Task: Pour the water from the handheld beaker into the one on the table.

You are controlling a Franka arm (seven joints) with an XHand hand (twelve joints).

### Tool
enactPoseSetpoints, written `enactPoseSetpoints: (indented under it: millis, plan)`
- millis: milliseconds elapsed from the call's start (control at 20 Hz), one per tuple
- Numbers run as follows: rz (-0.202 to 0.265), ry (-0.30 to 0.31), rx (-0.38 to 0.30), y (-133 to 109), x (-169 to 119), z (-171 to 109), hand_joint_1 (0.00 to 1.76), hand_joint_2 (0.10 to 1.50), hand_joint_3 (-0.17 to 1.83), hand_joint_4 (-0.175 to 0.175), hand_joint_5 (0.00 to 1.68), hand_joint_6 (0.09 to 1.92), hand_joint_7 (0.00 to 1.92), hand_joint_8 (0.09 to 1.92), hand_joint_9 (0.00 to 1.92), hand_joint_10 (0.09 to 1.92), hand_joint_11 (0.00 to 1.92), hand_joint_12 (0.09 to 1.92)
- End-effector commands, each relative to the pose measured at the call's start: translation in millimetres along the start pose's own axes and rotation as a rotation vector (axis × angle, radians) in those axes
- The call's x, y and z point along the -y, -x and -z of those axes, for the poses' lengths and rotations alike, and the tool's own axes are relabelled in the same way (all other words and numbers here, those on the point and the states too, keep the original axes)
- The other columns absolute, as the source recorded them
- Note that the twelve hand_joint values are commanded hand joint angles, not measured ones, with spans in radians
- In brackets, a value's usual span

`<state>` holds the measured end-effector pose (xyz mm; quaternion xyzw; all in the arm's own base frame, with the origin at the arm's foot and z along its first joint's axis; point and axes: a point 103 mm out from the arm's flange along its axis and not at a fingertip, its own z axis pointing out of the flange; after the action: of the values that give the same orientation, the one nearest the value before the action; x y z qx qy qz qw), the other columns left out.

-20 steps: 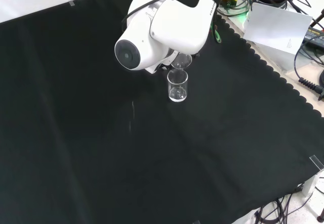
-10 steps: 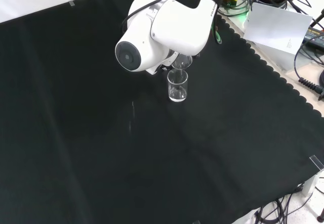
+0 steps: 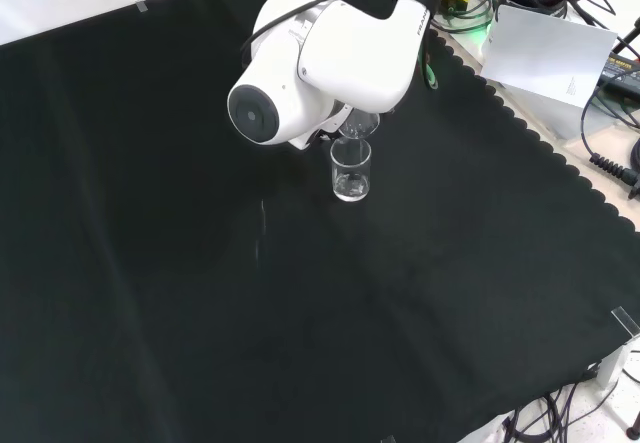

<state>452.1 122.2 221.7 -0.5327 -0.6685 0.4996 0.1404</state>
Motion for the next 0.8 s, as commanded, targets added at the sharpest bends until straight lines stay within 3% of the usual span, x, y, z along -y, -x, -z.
enactPoseSetpoints:
  millis: [50,450,800]
  plan:
    - [0.001,-0.004,0.002,-0.5,-0.3,0.2,1.32,0.53,0.85,-0.175,1.28,0.71,1.34,0.68,1.68,0.56,1.41,0.64]
    - [0.006,-0.003,0.004,-2.0,-1.7,1.2,1.32,0.53,0.85,-0.175,1.28,0.71,1.34,0.69,1.67,0.57,1.41,0.64]
    - [0.035,0.060,-0.034,3.1,-2.3,-1.8,1.32,0.53,0.85,-0.175,1.28,0.72,1.34,0.69,1.67,0.57,1.41,0.64]
